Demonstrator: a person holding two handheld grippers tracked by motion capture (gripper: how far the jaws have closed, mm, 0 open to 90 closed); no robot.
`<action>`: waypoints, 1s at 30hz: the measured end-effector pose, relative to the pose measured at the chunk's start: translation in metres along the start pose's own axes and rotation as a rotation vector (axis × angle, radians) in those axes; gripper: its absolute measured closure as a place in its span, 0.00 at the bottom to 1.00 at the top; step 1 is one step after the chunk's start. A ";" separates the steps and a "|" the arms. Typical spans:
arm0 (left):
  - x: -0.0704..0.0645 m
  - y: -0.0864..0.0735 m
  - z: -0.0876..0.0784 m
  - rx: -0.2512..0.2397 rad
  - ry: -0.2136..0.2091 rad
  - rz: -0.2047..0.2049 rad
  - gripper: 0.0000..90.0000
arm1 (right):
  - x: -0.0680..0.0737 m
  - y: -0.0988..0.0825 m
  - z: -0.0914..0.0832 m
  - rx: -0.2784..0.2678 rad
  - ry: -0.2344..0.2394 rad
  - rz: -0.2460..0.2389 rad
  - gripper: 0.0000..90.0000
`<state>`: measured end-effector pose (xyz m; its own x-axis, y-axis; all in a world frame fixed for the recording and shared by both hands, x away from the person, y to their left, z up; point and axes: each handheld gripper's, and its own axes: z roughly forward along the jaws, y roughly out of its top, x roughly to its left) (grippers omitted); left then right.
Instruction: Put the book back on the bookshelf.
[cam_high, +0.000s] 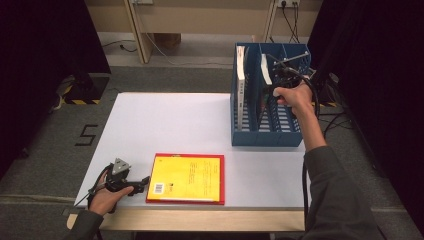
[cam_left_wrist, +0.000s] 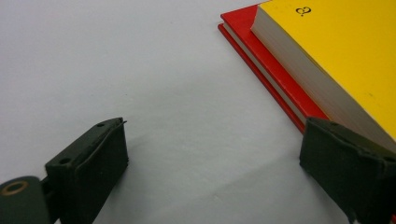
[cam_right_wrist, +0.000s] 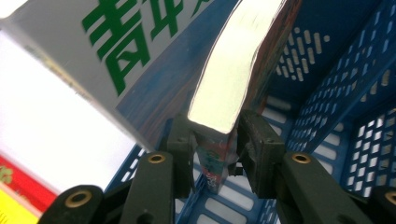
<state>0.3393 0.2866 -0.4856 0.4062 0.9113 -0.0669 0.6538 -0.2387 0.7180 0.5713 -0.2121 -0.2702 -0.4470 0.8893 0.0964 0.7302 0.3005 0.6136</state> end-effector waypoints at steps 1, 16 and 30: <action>0.000 0.000 0.000 0.000 0.000 0.000 0.07 | -0.001 0.002 0.001 -0.003 -0.004 0.000 0.76; 0.000 0.000 0.000 0.000 -0.001 0.000 0.07 | -0.004 0.009 0.009 -0.015 -0.015 0.018 0.74; 0.000 0.000 0.000 -0.001 -0.002 0.001 0.07 | -0.002 -0.003 0.002 -0.063 0.058 0.060 0.54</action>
<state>0.3392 0.2868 -0.4857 0.4077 0.9106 -0.0675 0.6529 -0.2390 0.7187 0.5705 -0.2140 -0.2738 -0.4335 0.8833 0.1784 0.7235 0.2231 0.6533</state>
